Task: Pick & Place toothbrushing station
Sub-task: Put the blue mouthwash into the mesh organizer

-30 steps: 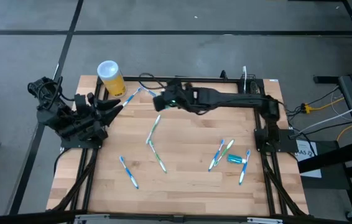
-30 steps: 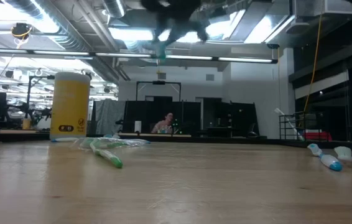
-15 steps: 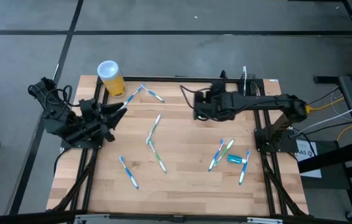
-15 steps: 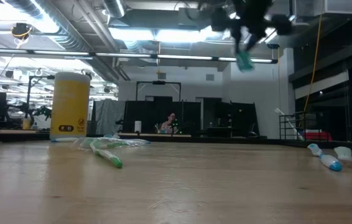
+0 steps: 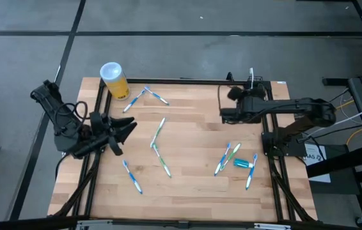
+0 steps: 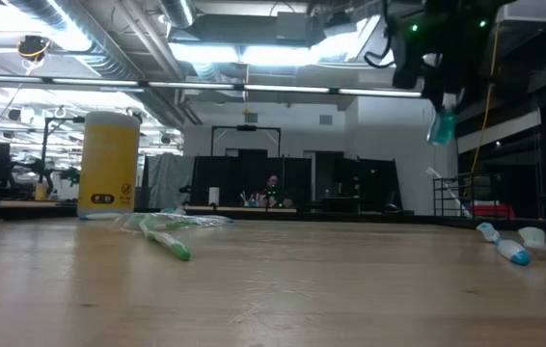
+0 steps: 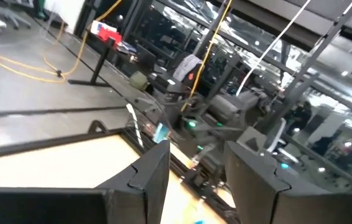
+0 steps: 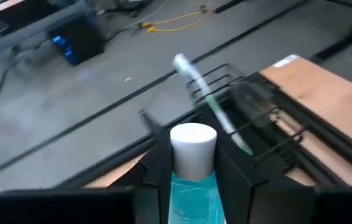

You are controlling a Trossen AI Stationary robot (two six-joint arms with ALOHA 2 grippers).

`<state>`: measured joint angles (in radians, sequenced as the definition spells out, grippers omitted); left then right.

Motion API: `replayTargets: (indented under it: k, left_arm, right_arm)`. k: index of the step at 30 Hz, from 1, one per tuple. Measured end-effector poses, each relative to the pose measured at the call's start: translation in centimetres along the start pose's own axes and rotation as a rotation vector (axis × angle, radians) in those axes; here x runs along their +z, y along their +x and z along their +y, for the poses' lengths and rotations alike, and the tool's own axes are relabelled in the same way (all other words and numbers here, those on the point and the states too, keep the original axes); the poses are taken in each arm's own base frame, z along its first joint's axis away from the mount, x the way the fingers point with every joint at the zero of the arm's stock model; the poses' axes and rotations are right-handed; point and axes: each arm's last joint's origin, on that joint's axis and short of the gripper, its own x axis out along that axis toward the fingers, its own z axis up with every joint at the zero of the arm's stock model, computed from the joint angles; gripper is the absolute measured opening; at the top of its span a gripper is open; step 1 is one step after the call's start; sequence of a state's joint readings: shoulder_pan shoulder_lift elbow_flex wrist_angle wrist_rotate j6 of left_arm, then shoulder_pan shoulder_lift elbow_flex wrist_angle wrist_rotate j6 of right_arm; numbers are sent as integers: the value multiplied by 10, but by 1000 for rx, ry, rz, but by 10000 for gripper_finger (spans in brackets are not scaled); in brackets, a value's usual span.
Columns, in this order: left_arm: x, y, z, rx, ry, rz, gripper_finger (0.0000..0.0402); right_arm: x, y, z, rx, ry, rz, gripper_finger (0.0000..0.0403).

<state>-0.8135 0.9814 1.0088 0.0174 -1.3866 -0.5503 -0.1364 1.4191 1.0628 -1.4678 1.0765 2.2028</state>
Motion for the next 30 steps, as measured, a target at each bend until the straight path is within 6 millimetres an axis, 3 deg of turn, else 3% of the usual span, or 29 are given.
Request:
replayTargets:
  k: [9,21,30]
  left_arm:
    - [-7,-1,-4,-7,-84,9,147]
    - [1,-2,0,2,-99,-2,147]
    - [11,-3,7,33,-110,-26,147]
  right_arm:
    - [16,38,11,-97,163,-73,93]
    - [41,87,8,-275,118,-218,93]
    - [28,113,14,-341,-19,-287,93]
